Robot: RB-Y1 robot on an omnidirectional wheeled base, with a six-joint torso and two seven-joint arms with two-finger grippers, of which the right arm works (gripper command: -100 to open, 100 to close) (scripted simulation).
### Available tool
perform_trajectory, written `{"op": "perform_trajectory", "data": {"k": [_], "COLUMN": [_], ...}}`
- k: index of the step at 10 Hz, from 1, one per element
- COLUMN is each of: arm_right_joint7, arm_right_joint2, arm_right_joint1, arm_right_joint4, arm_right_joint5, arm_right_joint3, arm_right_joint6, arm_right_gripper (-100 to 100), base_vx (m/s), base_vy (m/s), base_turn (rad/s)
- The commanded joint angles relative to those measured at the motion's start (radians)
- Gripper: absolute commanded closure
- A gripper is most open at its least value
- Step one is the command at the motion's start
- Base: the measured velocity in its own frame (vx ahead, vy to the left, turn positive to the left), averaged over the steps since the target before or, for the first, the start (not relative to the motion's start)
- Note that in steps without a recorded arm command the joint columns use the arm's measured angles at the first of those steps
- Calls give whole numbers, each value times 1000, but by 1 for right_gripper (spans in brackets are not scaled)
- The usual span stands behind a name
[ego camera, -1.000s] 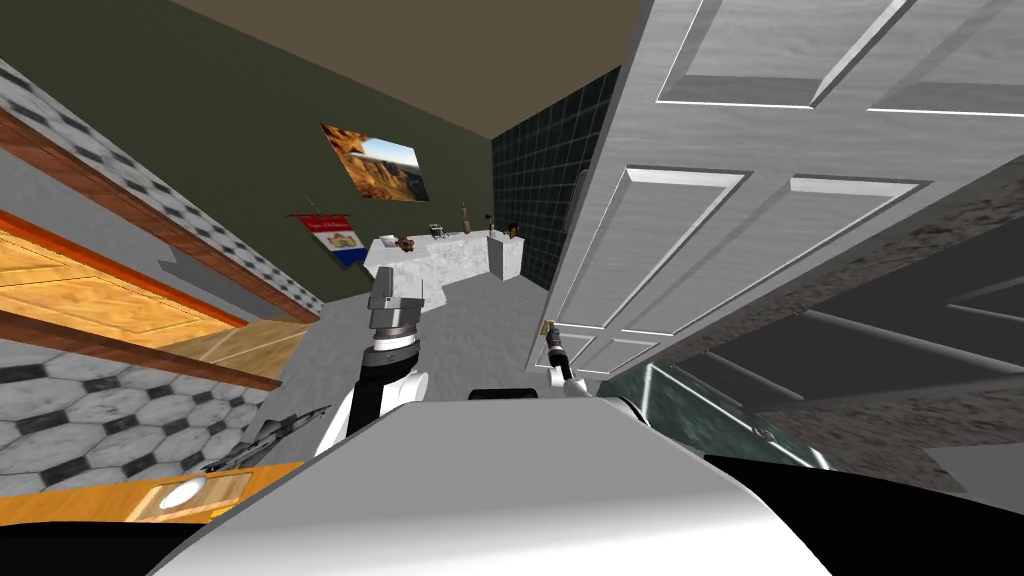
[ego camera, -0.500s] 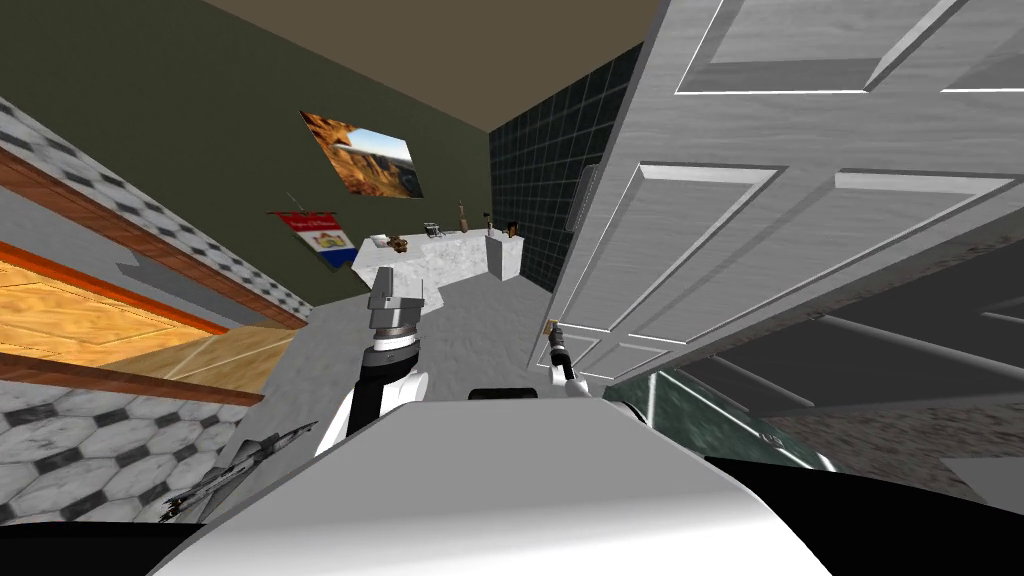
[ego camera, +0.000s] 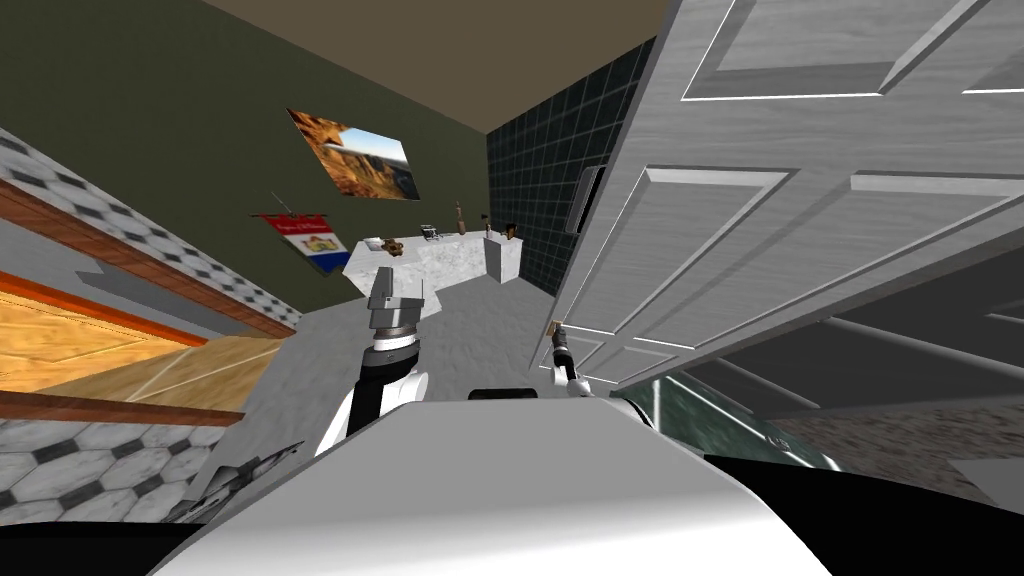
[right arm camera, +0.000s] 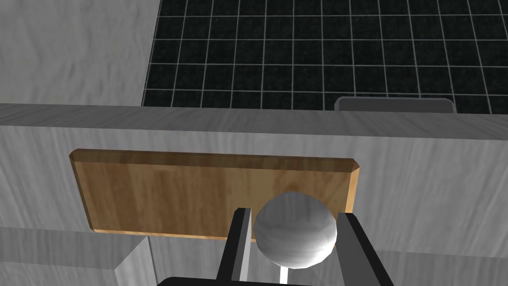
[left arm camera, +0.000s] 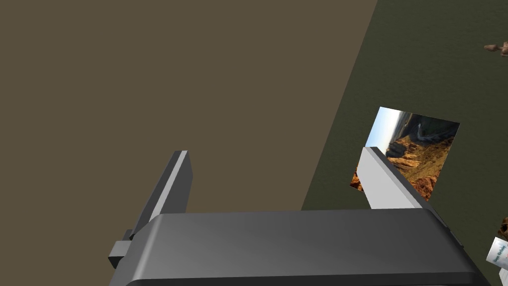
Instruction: Push the door open
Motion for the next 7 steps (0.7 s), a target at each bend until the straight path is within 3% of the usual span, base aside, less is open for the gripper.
{"op": "perform_trajectory", "data": {"k": [1,2,5,7], "arm_right_joint7": [8,8,15,16], "arm_right_joint2": [-9,-9,-14,-12], "arm_right_joint1": [8,8,10,14], "arm_right_joint4": [-26,-42,-26,-30], "arm_right_joint5": [-12,-12,-25,-25], "arm_right_joint3": [-19,-19,-38,-37], "arm_right_joint6": [9,9,9,13], "arm_right_gripper": [100,100,100,100], "base_vx": [190,142,151,38], "base_vy": [78,40,39,6], "base_turn": [-55,-58,-31,0]}}
